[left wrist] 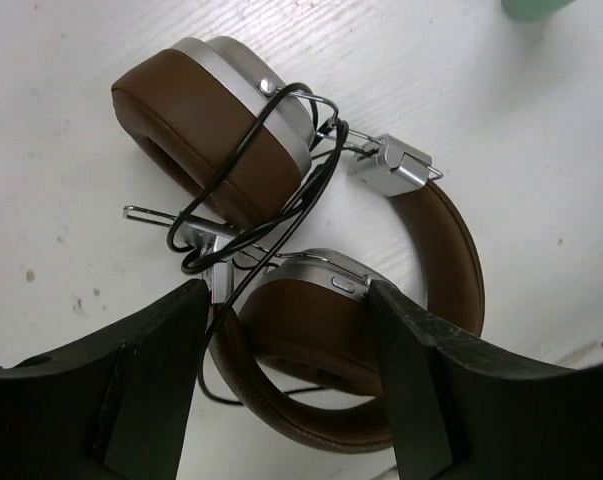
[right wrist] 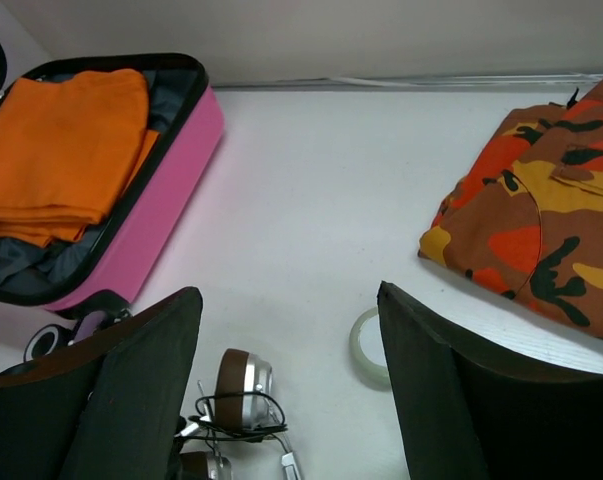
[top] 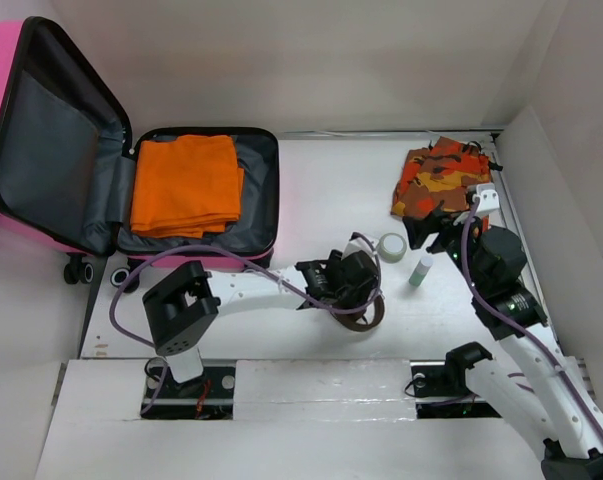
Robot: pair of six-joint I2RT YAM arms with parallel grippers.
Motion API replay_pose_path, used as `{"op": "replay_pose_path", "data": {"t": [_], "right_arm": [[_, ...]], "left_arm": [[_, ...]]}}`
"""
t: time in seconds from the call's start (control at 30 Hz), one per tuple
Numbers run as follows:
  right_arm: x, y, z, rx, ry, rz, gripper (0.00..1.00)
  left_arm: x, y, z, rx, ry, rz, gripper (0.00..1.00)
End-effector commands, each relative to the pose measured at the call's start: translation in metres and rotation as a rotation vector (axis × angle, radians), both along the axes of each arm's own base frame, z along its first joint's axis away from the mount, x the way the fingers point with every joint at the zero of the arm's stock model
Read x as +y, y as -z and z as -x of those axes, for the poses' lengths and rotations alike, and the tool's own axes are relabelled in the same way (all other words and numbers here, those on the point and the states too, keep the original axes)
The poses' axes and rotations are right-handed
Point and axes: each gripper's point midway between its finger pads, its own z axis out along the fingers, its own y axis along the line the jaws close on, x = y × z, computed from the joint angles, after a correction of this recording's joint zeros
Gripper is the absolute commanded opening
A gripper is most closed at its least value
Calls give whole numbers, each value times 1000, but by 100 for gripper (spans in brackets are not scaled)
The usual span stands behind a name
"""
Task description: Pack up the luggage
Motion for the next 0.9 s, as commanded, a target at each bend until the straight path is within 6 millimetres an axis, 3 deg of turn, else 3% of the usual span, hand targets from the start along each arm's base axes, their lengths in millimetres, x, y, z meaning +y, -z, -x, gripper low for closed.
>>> {"op": "replay_pose_path", "data": {"t": [0.0, 0.1, 0.23, 0.33, 0.37, 0.47, 0.5, 0.73, 0.87], "right_arm": [[5, -18, 2, -60, -29, -6, 77], [7, -18, 1, -60, -38, -6, 77], [10, -16, 0, -51, -49, -3, 77], [11, -16, 0, -51, -58, -3, 77], [11, -16, 0, -51, -58, -3, 77], [11, -18, 0, -60, -58, -7, 77], [11, -18, 0, -60, -58, -7, 77], [13, -18, 1, -60, -67, -7, 77], [13, -18, 1, -60, -67, -7, 77]], "left_arm": [[18, 33, 4, 48, 26, -105, 58], [10, 37, 7, 104, 42, -38, 58], [6, 39, 11, 125, 51, -15, 66], [10, 55, 15, 153, 53, -56, 63], [12, 56, 16, 157, 53, -64, 57], [16, 54, 17, 153, 53, -56, 21], [15, 49, 17, 145, 54, -39, 0], [25, 42, 18, 130, 27, -23, 0], [35, 18, 4, 44, -28, -23, 0]]}}
